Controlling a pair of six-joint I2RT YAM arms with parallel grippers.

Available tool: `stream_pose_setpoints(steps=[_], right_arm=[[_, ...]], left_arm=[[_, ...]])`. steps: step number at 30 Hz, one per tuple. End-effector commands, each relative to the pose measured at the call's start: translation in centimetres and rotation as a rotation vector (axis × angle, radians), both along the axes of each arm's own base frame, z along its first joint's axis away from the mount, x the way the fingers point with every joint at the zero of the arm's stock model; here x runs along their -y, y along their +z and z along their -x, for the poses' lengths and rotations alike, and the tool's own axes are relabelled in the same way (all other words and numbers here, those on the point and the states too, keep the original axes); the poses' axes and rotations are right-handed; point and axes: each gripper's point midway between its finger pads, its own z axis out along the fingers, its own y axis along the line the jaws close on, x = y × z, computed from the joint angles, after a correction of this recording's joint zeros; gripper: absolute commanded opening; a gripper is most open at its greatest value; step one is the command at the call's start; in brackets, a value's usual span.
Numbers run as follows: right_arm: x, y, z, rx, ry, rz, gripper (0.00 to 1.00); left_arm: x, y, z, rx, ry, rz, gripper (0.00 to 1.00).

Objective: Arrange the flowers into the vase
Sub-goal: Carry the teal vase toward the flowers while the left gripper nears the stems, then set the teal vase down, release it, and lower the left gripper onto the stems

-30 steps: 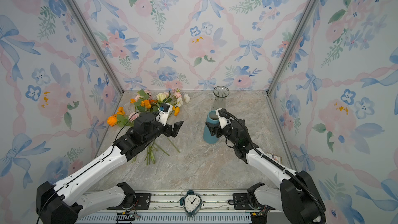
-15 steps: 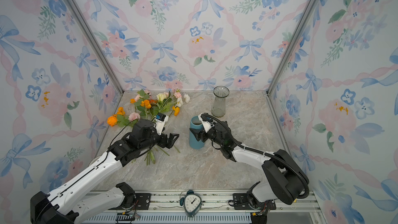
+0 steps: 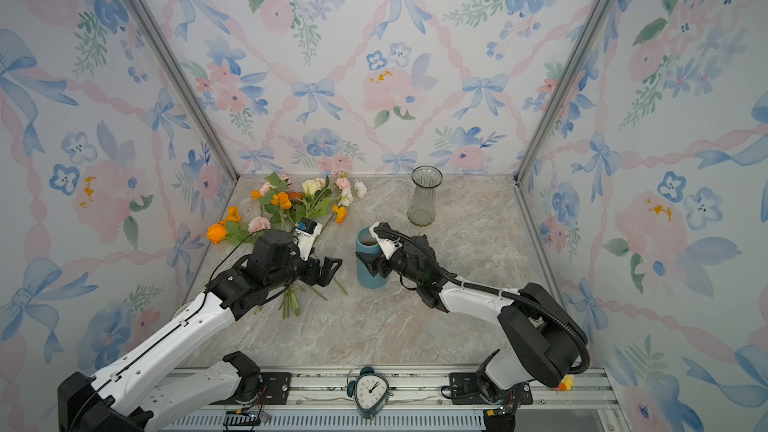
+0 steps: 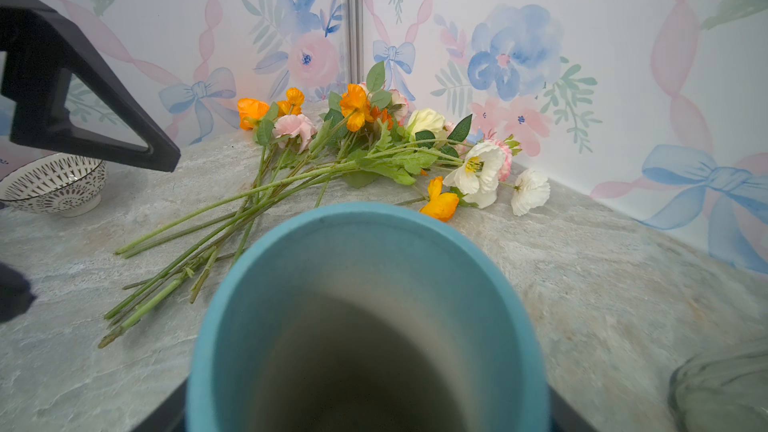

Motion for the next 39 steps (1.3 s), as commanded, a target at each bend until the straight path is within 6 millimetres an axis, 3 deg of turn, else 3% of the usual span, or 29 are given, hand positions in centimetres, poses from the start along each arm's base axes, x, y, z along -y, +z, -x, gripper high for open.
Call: stream_pose_setpoints(steps=[1, 2, 4, 14, 16, 19, 22, 25, 29, 34, 39], right_arm=[[-1.0, 4.8, -0.2, 0.106, 0.013, -0.085, 0.74], [-1.0, 4.7, -0.1, 0.105, 0.016, -0.082, 0.79], [-1.0, 4.6, -0.1, 0.101, 0.017, -0.072, 0.97], [0.2, 3.8, 1.2, 0.094, 0.020, -0.033, 0.97], [0.9, 3.6, 1.9, 0.090, 0.020, -0.015, 0.97], [2.2, 3.2, 3.0, 0.074, 0.012, 0.021, 0.97], [3.8, 2.3, 3.6, 0.018, -0.030, 0.086, 0.97], [6.2, 1.4, 3.5, -0.060, -0.132, 0.130, 0.97], [8.8, 1.1, 3.6, -0.158, -0.229, 0.121, 0.97], [6.5, 4.1, 6.1, -0.173, -0.169, 0.138, 0.97], [3.0, 6.5, 9.9, -0.129, -0.111, 0.108, 0.97]], left_arm=[[0.1, 1.3, 0.4, 0.006, -0.013, 0.033, 0.98], [0.1, 1.3, 0.4, 0.005, -0.013, 0.033, 0.98], [0.1, 1.4, 0.4, 0.007, -0.016, 0.032, 0.98], [-0.3, 3.5, -0.5, 0.053, 0.013, 0.012, 0.98], [-1.7, 4.2, -1.5, 0.076, 0.087, -0.043, 0.98], [-5.9, 4.2, -4.1, 0.082, 0.275, -0.175, 0.98], [-9.4, 2.7, -6.6, 0.036, 0.392, -0.239, 0.93], [-12.0, 0.7, -8.7, -0.022, 0.466, -0.310, 0.77], [-12.8, -2.1, -10.8, -0.092, 0.491, -0.395, 0.62], [-13.8, -6.7, -12.9, -0.197, 0.487, -0.503, 0.35], [-14.9, -8.9, -14.2, -0.244, 0.480, -0.572, 0.27]])
